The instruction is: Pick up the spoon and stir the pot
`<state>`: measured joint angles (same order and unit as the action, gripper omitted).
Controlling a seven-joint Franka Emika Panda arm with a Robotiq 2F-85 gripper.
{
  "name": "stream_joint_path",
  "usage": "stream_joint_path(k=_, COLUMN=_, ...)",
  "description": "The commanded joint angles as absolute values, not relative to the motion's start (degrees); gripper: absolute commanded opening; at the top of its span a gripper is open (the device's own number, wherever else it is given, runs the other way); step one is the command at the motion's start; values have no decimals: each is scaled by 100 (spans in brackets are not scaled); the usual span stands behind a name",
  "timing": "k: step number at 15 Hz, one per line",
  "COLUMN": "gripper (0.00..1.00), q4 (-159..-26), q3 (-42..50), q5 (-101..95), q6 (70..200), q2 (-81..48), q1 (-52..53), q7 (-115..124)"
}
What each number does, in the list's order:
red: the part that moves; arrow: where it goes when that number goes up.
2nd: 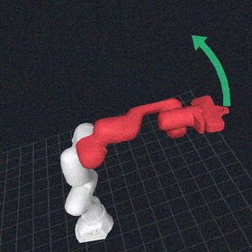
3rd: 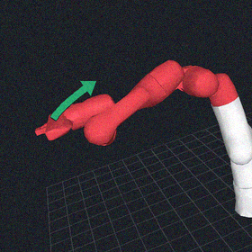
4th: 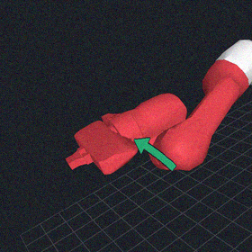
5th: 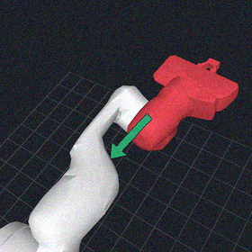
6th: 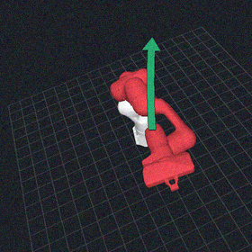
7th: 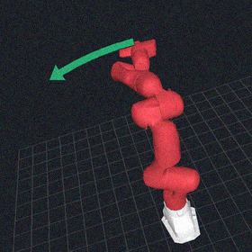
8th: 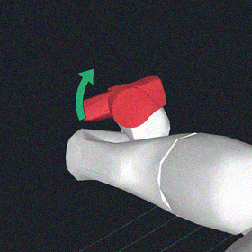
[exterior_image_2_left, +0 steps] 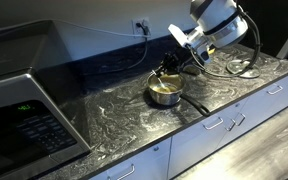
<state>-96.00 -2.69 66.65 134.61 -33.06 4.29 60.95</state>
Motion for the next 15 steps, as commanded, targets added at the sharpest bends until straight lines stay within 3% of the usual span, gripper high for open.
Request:
stream_joint_path(k=1, gripper=3, q4=-9890, q3=-307, q5=6756, q6=13537, q2=-2962, q1=447, q7=5843)
stream_joint_path(k=15, gripper=3, q4=-10586, q3=-298, q5=7835, q6=12110, q2=-1616, q1=59, q7=5736)
